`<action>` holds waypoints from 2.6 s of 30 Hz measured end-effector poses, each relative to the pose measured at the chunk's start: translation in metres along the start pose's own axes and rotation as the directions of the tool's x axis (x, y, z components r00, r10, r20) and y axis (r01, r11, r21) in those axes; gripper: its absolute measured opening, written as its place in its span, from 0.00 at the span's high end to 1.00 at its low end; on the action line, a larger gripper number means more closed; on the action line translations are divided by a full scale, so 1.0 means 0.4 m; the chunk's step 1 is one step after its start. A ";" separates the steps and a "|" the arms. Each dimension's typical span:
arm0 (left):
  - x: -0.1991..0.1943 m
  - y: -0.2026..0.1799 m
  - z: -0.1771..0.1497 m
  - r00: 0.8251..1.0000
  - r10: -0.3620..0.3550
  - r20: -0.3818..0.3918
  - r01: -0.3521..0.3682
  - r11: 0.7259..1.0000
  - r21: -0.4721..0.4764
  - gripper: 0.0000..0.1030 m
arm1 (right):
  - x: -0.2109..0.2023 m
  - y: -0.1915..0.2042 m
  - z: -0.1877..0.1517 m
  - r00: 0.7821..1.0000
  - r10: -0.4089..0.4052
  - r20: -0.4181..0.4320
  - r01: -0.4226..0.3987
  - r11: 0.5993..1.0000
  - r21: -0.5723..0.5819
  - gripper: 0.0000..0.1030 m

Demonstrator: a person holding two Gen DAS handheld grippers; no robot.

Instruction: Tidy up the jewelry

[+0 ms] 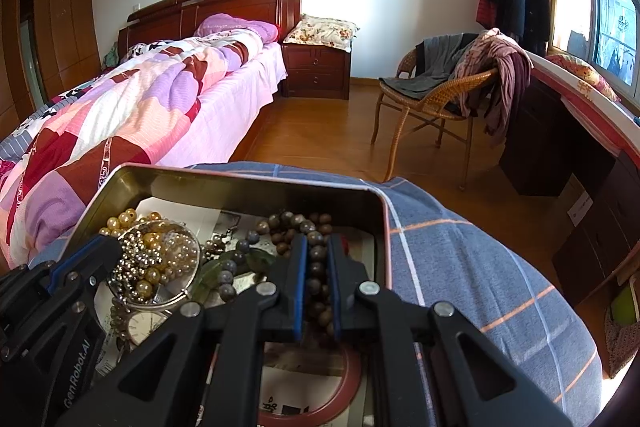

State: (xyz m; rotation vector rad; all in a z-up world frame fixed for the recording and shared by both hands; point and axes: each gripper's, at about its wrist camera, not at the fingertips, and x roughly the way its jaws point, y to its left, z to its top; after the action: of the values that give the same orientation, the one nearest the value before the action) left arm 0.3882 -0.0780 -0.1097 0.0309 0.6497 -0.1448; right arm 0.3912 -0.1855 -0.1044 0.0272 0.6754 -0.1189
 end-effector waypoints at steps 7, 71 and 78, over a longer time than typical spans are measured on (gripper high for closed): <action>-0.019 0.012 -0.006 1.000 0.023 0.015 -0.022 0.998 -0.060 0.56 | -0.059 0.018 0.005 0.991 -0.033 0.131 0.035 0.999 -0.011 0.32; -0.499 0.051 -0.256 0.994 0.093 0.049 -0.090 0.994 -0.060 0.30 | -0.497 -0.003 -0.250 0.998 0.029 0.056 -0.031 0.999 0.036 0.01; -0.550 0.061 -0.255 0.993 0.081 0.083 -0.077 0.995 -0.060 0.30 | -0.547 -0.002 -0.253 0.996 0.020 0.083 -0.023 0.999 0.036 0.01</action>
State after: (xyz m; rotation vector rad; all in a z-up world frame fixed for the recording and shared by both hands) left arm 0.1573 -0.0187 -0.0583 -0.0042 0.5663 -0.0509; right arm 0.1588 -0.1578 -0.0465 0.0651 0.5905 -0.1114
